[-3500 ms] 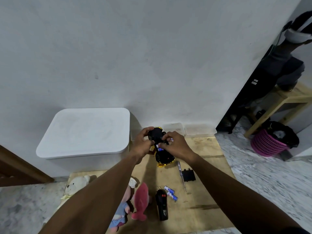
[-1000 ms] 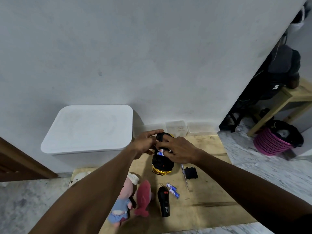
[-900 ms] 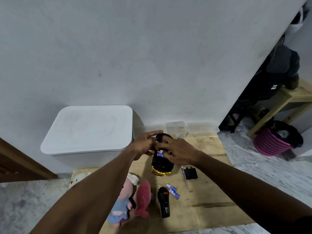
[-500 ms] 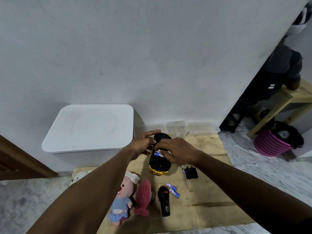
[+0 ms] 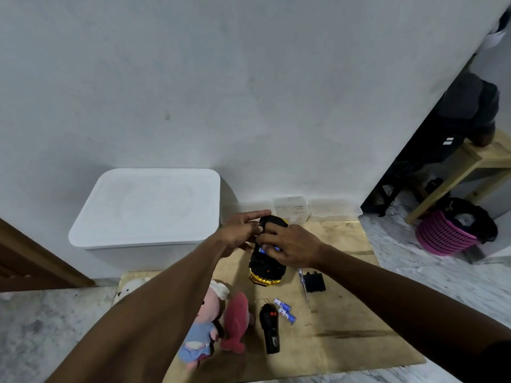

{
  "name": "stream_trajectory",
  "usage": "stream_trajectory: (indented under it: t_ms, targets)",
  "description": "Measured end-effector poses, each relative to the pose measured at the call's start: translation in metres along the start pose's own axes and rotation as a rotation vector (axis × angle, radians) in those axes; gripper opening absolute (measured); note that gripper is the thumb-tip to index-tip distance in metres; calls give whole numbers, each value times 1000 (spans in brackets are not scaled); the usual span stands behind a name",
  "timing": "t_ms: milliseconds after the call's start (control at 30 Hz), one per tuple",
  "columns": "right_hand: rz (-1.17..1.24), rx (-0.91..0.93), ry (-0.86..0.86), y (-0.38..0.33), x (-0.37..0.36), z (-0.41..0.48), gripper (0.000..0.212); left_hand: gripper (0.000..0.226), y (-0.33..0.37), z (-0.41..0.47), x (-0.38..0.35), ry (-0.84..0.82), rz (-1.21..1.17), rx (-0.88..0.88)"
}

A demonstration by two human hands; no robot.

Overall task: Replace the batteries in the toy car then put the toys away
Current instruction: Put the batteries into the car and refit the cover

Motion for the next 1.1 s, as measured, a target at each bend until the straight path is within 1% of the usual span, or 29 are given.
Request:
stream_trajectory:
  t_ms: [100, 167, 200, 267, 333, 400, 467, 533, 600, 667, 733, 800, 867, 1000, 1100]
  targets:
    - [22, -4, -11, 4, -5, -2, 26, 50, -2, 2, 0, -4, 1, 6]
    - [90, -30, 0, 6, -7, -3, 23, 50, -3, 4, 2, 4, 9, 9]
    - [135, -51, 29, 8, -7, -3, 22, 50, -3, 4, 3, 5, 4, 11]
    - [229, -117, 143, 12, -3, -2, 20, 52, -3, 4, 4, 1, -16, 5]
    - [284, -240, 274, 18, 1, 0, 26, 55, -3, 3, 3, -11, -13, -9]
    - [291, -412, 347, 24, 4, 2, 37, 58, -4, 4, 0, -35, 3, -15]
    - [361, -580, 328, 31, 5, 2, 45, 61, -5, 7, -3, -49, -5, -4]
    - [554, -678, 268, 37, 4, 2, 45, 63, -7, 9, -4, -41, -11, 5]
    - [738, -686, 220, 42, 2, 2, 34, 66, -8, 12, -4, -41, -10, 5]
    - [856, -667, 212, 44, 0, 2, 24, 68, -6, 12, -3, -47, -4, 2]
    - [961, -679, 235, 44, -1, 0, 21, 66, -5, 13, -3, -44, -14, -1]
    - [1044, -706, 261, 45, -1, -3, 23, 62, -5, 13, -4, -29, -46, 1]
    - [1077, -727, 296, 48, 1, -4, 26, 57, -8, 13, -4, -15, -76, 14]
    - [1069, -776, 448, 56, 8, -8, 20, 54, -17, 12, -5, -28, -86, 42]
    - [1064, -840, 530, 64, 9, -14, 18, 50, -20, 10, -4, -30, -28, 55]
Point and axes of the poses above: each hand's wrist, its own z-axis towards the middle knuckle, its own x-axis out of the back of the hand, y = z × x, the point moved 1 cm from there along z, towards the middle knuckle, and after that the axes turned 10 degrees about z, right-handed, at the moved point
